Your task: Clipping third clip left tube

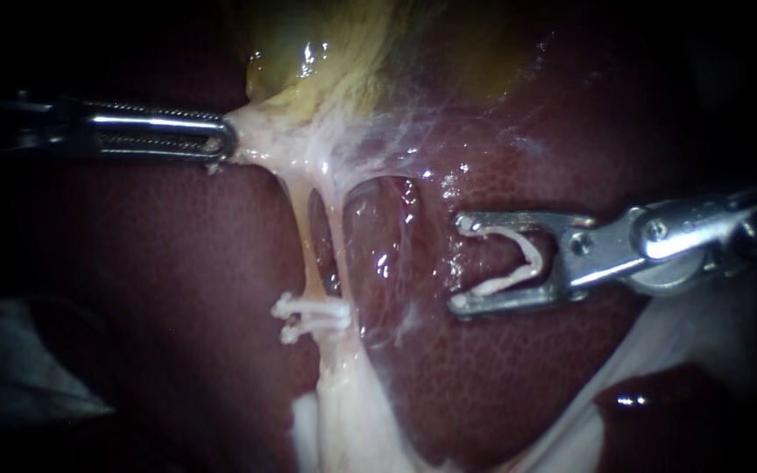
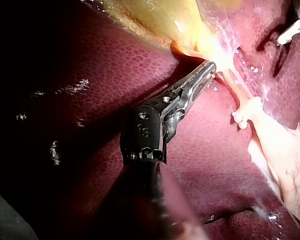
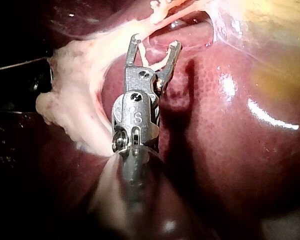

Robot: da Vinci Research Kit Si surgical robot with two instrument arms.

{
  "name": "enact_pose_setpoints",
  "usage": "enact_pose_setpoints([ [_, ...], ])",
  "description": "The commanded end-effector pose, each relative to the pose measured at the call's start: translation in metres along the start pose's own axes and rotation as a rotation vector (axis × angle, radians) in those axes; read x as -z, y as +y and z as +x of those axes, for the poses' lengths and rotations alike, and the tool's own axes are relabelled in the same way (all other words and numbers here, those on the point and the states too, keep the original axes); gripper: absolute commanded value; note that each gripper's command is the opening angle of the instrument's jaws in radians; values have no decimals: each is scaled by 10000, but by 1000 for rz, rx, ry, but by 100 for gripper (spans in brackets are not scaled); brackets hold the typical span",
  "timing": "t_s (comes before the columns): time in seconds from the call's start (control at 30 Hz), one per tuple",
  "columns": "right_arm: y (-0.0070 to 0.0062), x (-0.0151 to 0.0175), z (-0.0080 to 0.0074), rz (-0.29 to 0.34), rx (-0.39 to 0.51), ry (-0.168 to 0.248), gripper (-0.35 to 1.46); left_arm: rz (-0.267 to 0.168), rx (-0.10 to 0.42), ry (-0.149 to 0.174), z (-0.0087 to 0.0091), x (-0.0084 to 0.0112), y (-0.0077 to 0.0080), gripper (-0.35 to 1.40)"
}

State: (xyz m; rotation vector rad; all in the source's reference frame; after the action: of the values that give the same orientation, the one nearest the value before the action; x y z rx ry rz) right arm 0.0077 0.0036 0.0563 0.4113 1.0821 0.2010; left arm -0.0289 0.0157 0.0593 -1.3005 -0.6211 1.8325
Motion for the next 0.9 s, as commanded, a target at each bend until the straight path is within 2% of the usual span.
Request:
enact_pose_setpoints([
  [0.03,1,-3,1,0,-5,-1,50,1,0,0,0,-1,0,-35],
  [0.53,-1,-88,3,62,-119,20,50,3,0,1,1,-3,1,-35],
  [0.73,7,-106,-1,82,-161,47,50,4,1,1,1,-3,4,-35],
  [0.9,18,-116,-11,77,-171,45,50,5,1,1,1,-4,4,-35],
])
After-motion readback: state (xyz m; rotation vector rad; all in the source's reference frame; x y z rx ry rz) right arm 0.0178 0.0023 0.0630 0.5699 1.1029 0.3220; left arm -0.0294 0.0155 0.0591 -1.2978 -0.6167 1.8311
